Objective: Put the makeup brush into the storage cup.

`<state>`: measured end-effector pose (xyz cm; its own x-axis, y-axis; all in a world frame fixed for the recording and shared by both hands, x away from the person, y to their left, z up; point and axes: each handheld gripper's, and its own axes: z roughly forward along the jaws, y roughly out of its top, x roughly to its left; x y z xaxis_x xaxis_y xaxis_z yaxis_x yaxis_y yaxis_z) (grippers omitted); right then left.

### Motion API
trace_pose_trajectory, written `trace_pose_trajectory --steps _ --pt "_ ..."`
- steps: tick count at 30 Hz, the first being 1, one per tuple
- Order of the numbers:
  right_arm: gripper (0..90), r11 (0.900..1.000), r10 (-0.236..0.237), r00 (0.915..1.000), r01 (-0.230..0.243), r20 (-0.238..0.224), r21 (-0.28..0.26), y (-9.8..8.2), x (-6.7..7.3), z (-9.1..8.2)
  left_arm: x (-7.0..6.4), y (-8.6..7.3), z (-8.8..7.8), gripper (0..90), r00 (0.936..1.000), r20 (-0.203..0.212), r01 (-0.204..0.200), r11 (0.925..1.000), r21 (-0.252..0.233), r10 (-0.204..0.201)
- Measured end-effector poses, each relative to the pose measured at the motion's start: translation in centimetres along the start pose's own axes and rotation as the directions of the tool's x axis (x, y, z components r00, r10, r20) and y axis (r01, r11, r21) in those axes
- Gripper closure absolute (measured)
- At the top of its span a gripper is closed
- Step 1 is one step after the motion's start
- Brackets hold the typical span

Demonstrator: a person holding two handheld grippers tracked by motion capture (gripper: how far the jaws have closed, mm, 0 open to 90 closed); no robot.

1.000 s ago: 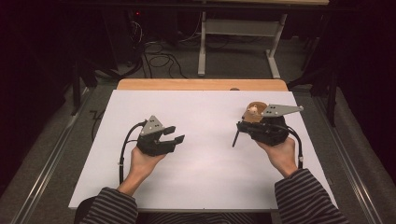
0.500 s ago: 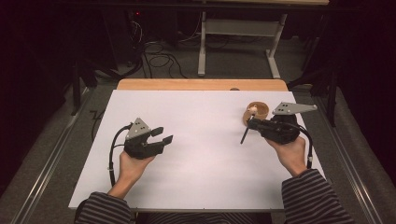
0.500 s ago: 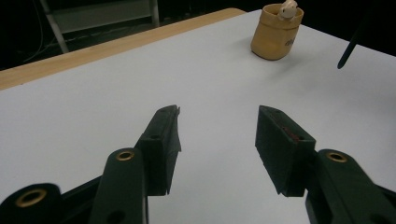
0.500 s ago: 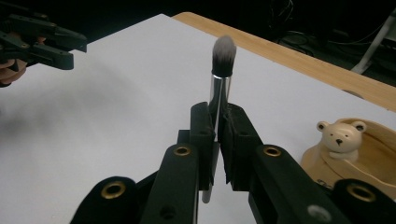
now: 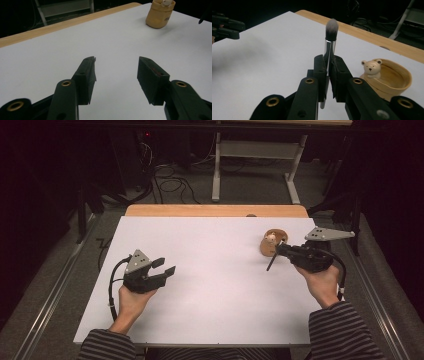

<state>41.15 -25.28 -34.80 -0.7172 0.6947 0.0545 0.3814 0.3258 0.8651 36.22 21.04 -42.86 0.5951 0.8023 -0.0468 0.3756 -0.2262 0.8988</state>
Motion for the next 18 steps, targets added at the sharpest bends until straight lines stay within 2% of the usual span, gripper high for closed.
trace_pose_trajectory --steps 8,18 --pt "85.4 1.0 0.02 0.9993 -0.02 0.032 0.001 -0.2 -1.1 -0.9 0.6 -0.5 0.0 48.3 0.9996 -0.014 0.025 0.9997 0.001 -0.025" --pt "85.4 0.999 0.034 0.9974 -0.034 0.063 -0.005 0.2 -2.2 -1.3 0.8 -0.6 0.0 48.0 0.9993 -0.02 0.032 0.9995 0.006 -0.032"
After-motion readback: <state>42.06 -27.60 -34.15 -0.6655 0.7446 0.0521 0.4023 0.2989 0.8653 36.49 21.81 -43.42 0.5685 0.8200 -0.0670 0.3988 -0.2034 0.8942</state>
